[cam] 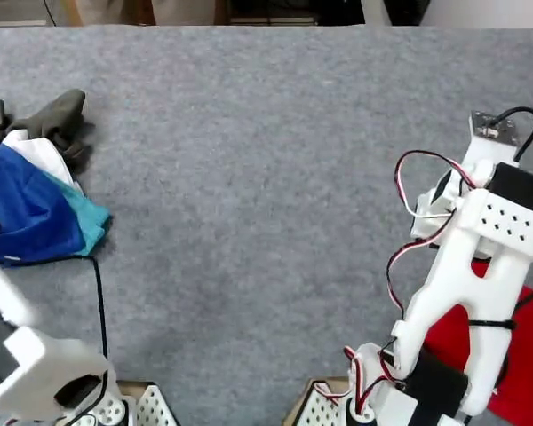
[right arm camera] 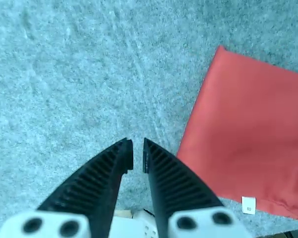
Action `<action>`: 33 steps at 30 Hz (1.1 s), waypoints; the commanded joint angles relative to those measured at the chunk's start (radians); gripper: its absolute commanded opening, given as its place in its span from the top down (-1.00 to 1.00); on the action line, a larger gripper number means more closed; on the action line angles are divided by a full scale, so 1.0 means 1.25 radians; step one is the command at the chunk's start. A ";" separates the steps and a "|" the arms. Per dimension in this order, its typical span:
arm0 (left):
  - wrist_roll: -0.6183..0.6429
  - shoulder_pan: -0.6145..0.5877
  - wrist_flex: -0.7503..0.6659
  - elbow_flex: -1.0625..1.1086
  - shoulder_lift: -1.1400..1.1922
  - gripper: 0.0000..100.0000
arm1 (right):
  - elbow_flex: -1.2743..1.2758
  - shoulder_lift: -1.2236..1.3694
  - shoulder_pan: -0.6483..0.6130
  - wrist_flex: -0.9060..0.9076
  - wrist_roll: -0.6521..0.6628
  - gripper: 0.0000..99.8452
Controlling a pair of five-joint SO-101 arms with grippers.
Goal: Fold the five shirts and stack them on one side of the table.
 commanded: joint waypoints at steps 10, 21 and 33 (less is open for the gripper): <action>0.005 -0.022 -0.210 0.085 0.160 0.75 | 0.003 -0.031 -0.014 -0.011 0.006 0.87; 0.011 0.071 0.136 -0.194 0.003 0.96 | 0.003 -0.033 -0.014 -0.006 0.006 0.87; 0.106 0.611 0.279 -0.436 -0.382 0.96 | 0.004 -0.033 -0.012 -0.005 0.006 0.87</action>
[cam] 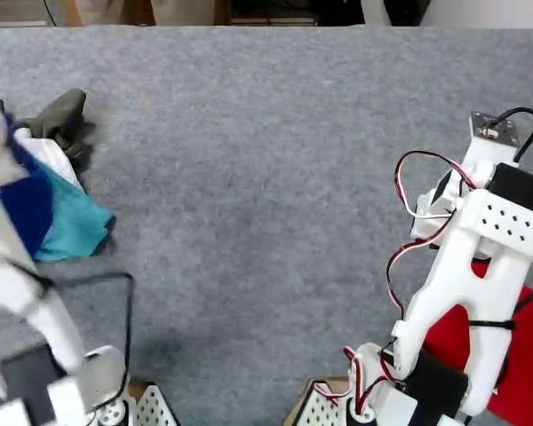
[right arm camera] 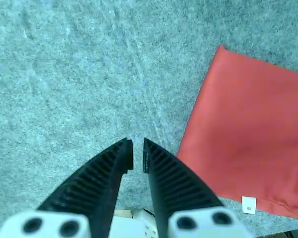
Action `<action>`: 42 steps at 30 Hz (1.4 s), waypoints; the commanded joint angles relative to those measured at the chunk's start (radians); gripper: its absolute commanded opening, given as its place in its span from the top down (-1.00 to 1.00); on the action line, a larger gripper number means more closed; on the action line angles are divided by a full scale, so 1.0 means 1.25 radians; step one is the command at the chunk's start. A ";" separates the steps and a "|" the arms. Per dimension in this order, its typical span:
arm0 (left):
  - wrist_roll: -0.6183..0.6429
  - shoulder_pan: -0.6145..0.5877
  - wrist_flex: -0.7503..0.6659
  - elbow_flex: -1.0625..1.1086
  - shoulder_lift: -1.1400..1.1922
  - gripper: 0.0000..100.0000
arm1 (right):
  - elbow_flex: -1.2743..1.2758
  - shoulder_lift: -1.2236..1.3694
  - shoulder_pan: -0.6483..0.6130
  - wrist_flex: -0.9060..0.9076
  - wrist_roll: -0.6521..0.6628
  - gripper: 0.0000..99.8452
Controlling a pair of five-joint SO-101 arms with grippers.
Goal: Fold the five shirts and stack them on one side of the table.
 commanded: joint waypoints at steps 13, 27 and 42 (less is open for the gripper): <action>0.045 0.615 -0.017 0.211 -0.104 0.75 | 0.001 -0.031 -0.012 -0.011 0.006 0.87; -0.124 0.172 0.009 0.570 -0.396 0.47 | -0.008 -0.026 -0.283 -0.038 0.044 0.28; -0.300 -0.183 -0.071 0.992 -0.698 0.47 | -0.154 0.332 -0.740 -0.295 -0.128 0.52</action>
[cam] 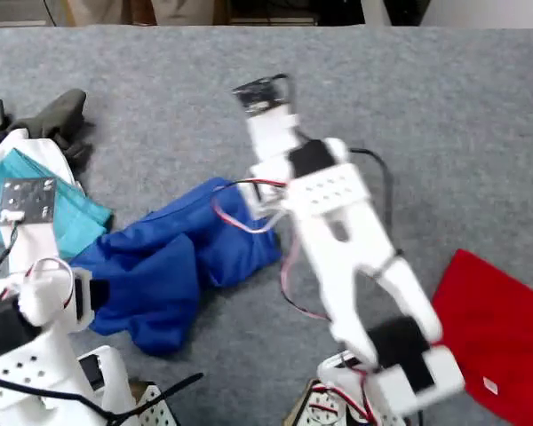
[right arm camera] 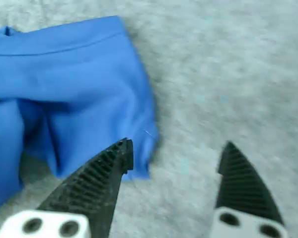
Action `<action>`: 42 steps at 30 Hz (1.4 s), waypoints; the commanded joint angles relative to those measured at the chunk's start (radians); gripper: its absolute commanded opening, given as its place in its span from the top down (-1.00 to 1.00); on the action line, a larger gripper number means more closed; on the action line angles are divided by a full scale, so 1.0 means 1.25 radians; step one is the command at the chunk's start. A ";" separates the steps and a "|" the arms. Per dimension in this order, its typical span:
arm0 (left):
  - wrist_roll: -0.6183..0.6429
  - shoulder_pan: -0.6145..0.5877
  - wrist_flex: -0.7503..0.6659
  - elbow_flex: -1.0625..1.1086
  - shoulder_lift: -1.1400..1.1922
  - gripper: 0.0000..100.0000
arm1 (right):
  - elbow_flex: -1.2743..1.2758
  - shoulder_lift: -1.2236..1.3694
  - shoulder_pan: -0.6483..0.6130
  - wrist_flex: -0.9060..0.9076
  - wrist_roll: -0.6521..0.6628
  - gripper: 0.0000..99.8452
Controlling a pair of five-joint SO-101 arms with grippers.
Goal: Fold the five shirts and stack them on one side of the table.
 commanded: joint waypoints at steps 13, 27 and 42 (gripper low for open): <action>0.038 -0.184 -0.149 0.150 -0.036 0.47 | -0.639 0.661 -0.062 0.287 -0.052 0.80; 0.039 -0.179 -0.152 0.153 -0.035 0.47 | -0.665 0.608 0.104 0.401 -0.071 0.99; 0.091 -0.095 -0.221 0.113 0.143 0.47 | -0.136 0.192 0.484 0.383 0.171 0.99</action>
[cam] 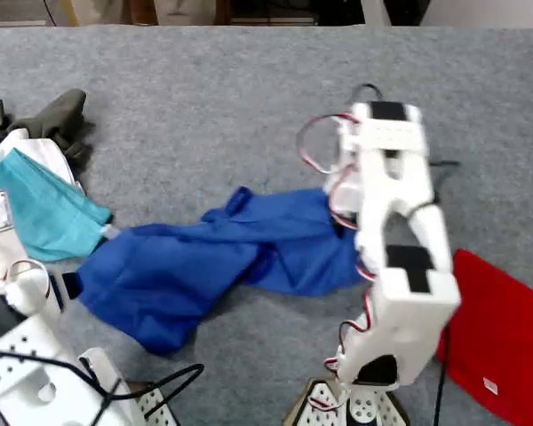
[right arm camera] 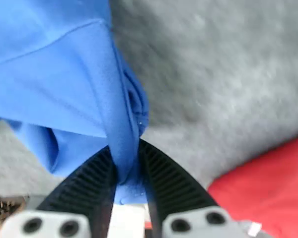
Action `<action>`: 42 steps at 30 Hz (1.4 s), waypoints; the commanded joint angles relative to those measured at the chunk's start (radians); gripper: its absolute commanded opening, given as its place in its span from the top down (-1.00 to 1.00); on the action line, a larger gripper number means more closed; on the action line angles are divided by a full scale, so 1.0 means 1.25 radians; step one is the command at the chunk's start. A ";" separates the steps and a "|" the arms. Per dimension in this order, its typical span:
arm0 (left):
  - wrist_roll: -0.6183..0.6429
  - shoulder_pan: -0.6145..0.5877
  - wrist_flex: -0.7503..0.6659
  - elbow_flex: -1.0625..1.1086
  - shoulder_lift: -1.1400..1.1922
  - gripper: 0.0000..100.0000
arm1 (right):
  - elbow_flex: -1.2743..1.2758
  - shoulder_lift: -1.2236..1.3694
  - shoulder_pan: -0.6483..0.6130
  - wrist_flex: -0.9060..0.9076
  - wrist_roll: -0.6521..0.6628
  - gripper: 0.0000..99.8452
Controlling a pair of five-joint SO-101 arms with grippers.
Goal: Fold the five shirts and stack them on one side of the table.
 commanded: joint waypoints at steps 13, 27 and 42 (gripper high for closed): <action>0.201 0.149 0.043 -0.489 0.715 0.47 | 0.147 -0.123 0.276 -0.120 0.207 0.99; 0.388 0.301 0.225 -0.890 1.081 0.53 | 0.148 -0.123 0.234 -0.355 0.214 0.99; 0.603 0.398 0.250 -1.021 1.264 0.54 | 0.258 -0.123 0.228 -0.523 0.214 0.99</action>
